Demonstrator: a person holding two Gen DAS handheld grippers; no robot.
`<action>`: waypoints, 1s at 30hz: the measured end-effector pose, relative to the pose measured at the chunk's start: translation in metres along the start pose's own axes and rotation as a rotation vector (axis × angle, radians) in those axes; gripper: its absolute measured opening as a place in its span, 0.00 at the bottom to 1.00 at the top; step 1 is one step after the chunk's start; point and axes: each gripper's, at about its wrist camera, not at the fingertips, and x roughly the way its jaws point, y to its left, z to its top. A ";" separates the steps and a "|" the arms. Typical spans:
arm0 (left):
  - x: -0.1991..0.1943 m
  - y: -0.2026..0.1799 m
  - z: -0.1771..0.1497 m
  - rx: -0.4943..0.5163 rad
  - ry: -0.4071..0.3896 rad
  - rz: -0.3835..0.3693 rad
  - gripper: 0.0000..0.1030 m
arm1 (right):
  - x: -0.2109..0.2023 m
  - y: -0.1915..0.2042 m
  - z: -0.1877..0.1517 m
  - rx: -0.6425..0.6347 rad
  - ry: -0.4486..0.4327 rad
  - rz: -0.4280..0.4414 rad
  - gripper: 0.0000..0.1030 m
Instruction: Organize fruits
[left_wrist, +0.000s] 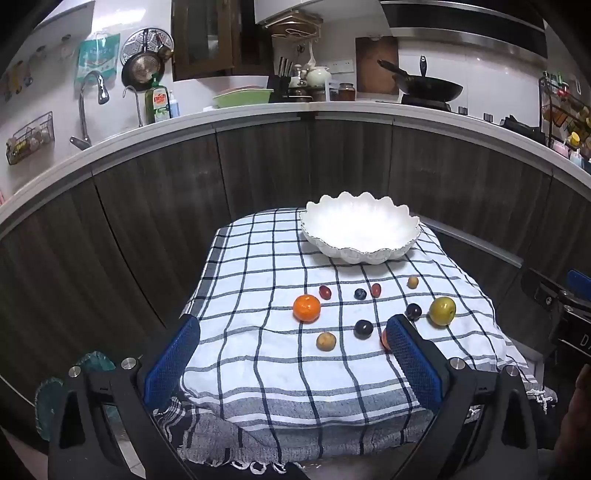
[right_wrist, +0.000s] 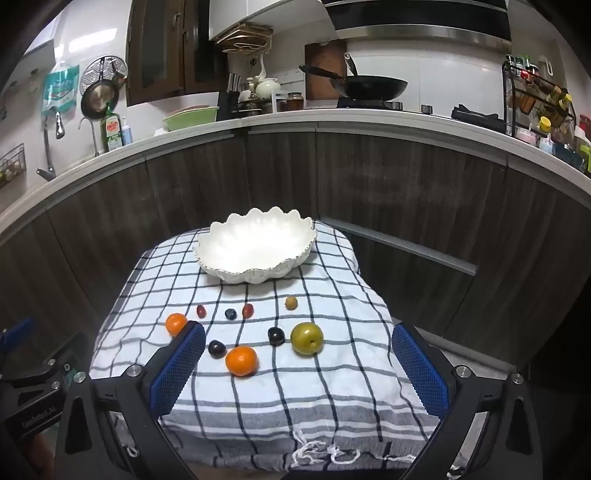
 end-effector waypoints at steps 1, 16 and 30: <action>0.000 0.000 0.000 -0.004 -0.001 0.000 1.00 | 0.001 0.000 0.000 -0.002 0.012 -0.003 0.99; -0.009 0.008 0.000 -0.028 -0.014 -0.014 1.00 | -0.007 0.005 0.001 -0.021 -0.015 0.003 0.99; -0.008 0.009 -0.001 -0.029 -0.012 -0.017 1.00 | -0.009 0.007 0.002 -0.024 -0.018 0.000 0.99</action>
